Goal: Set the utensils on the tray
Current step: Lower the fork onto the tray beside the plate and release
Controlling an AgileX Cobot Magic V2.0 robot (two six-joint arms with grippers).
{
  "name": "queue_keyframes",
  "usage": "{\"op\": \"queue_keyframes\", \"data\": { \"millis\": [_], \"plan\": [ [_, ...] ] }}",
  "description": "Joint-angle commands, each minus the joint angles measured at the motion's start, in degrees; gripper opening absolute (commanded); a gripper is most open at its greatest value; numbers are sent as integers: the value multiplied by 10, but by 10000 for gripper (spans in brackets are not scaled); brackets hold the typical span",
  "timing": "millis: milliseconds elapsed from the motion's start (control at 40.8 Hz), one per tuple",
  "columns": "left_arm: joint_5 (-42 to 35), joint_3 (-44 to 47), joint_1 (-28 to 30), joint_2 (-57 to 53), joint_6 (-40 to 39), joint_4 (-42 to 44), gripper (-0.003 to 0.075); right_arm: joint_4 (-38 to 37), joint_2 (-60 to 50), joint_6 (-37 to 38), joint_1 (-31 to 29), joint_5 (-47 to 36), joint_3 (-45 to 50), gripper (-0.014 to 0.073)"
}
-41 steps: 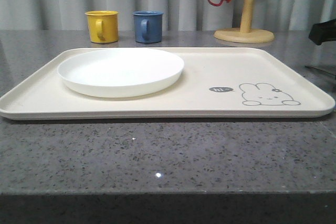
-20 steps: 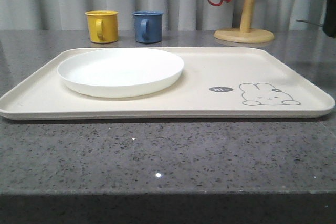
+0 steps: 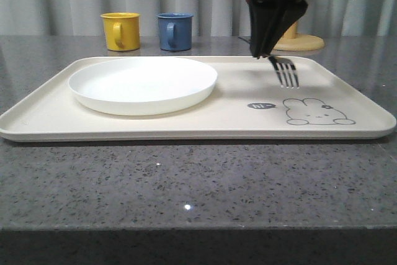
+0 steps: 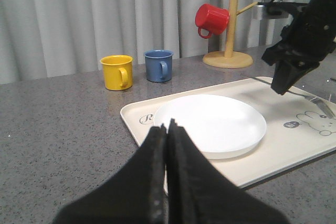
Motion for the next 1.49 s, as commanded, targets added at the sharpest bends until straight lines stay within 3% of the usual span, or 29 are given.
{"op": "queue_keyframes", "data": {
  "millis": [0, 465, 857, 1200, 1470],
  "plan": [
    [-44, -14, 2, -11, -7, -7, -18, -4, -5, 12, 1, -26, -33, -47],
    [-44, -14, 2, -11, -7, -7, -18, -15, 31, 42, 1, -29, -34, -41],
    [-44, -14, 2, -11, -7, -7, -18, -15, 35, 47, 1, -22, -34, 237],
    [-44, -14, 2, -11, -7, -7, -18, -61, -4, 47, -10, 47, -86, 286],
    [-44, -14, 2, -11, -7, -7, -18, -91, -58, -74, -71, 141, -100, 302]
  ]
}}
